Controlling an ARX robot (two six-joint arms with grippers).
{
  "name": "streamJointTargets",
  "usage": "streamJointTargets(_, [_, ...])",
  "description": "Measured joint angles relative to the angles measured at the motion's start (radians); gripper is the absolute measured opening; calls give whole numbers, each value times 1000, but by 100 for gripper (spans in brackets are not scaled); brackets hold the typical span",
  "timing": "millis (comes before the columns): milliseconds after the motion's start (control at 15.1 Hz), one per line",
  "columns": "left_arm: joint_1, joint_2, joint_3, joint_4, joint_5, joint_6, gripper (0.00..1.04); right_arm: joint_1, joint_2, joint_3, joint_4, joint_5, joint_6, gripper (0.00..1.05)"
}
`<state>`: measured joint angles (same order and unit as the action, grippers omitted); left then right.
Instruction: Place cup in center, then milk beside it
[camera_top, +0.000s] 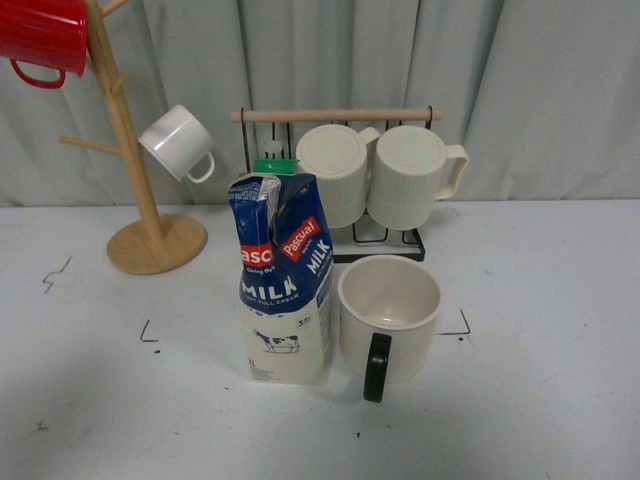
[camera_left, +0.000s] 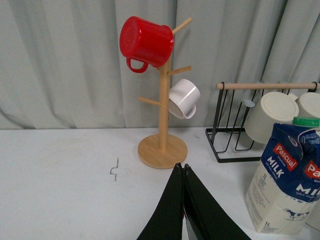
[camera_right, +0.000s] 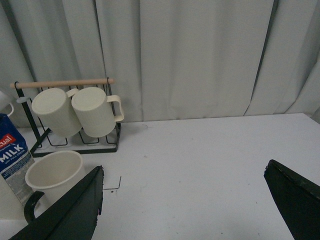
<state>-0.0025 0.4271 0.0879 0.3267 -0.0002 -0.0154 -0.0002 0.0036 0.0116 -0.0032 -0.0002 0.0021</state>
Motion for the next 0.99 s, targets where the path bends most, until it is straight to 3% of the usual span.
streamJointTargets(463, [0, -163, -64, -60, 0, 0, 2, 0, 0, 0, 0, 0, 0, 98])
streamJointTargets(727, [0, -249, -77, -150, 0, 0, 2, 0, 0, 0, 0, 0, 0, 98])
streamJointTargets(860, [0, -381, -77, -336, 3, 0, 2, 0, 0, 0, 0, 0, 0, 98])
streamJointTargets(992, [0, -421, -72, -323, -1, 1, 2, 0, 0, 0, 1, 0, 0, 98])
